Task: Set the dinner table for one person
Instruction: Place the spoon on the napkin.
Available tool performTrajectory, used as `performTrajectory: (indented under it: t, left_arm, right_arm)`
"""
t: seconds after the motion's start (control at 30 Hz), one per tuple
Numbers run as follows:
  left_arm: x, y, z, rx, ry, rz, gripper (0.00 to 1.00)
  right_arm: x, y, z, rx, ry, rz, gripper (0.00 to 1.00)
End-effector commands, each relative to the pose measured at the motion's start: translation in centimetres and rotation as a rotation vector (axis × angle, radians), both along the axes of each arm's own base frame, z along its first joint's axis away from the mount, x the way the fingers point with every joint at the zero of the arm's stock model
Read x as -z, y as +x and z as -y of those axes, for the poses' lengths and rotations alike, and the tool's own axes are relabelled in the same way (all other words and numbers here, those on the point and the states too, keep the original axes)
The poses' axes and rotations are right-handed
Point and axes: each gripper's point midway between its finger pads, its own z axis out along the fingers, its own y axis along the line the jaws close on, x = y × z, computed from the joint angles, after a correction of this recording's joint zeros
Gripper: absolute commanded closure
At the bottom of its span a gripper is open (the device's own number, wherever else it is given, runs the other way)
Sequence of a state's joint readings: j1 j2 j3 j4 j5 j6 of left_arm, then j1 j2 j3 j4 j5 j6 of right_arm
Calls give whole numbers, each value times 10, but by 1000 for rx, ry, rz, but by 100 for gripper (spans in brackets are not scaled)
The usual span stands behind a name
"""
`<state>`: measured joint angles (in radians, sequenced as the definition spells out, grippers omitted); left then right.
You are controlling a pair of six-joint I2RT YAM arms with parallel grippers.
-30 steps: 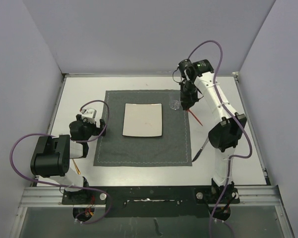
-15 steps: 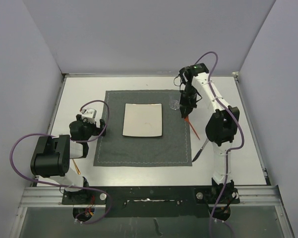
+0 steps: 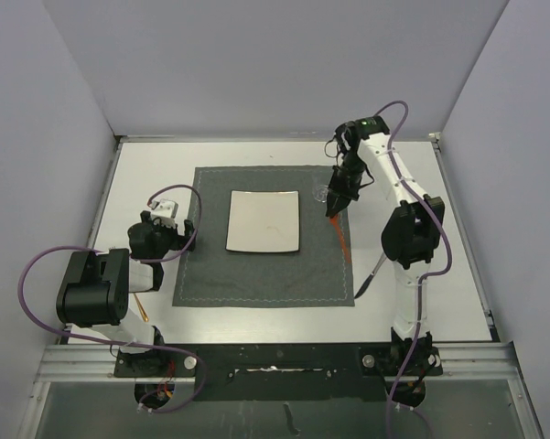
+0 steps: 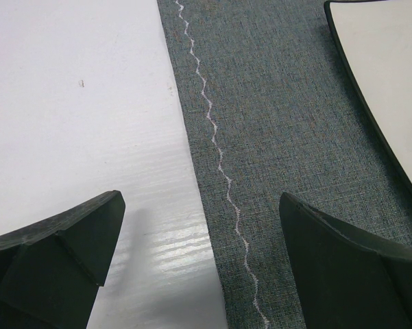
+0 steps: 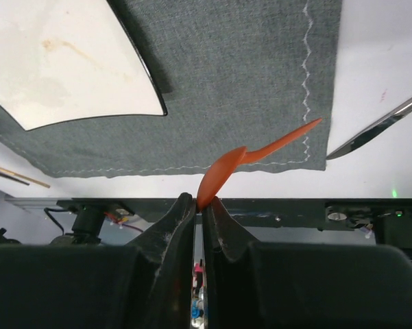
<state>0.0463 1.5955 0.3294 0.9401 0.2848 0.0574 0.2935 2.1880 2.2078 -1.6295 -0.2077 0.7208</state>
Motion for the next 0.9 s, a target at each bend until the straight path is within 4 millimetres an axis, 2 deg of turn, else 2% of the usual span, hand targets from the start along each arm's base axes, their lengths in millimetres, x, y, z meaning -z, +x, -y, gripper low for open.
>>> performTrajectory:
  t: [0.0, 0.2, 0.4, 0.53, 0.87]
  left_arm:
    - [-14, 7, 1, 6, -3, 67, 2]
    - [-14, 7, 0, 4, -3, 68, 2]
    - [-14, 7, 0, 5, -3, 68, 2]
    - [-14, 7, 1, 6, -3, 67, 2]
    - [-14, 8, 0, 5, -3, 69, 2]
  right_arm:
    - [-3, -15, -11, 62, 66, -104, 100]
    - [19, -19, -16, 106, 73, -202, 100]
    - [44, -13, -21, 182, 84, -233, 100]
    - [57, -2, -18, 235, 57, -225, 100]
    - [72, 32, -10, 360, 28, -143, 100]
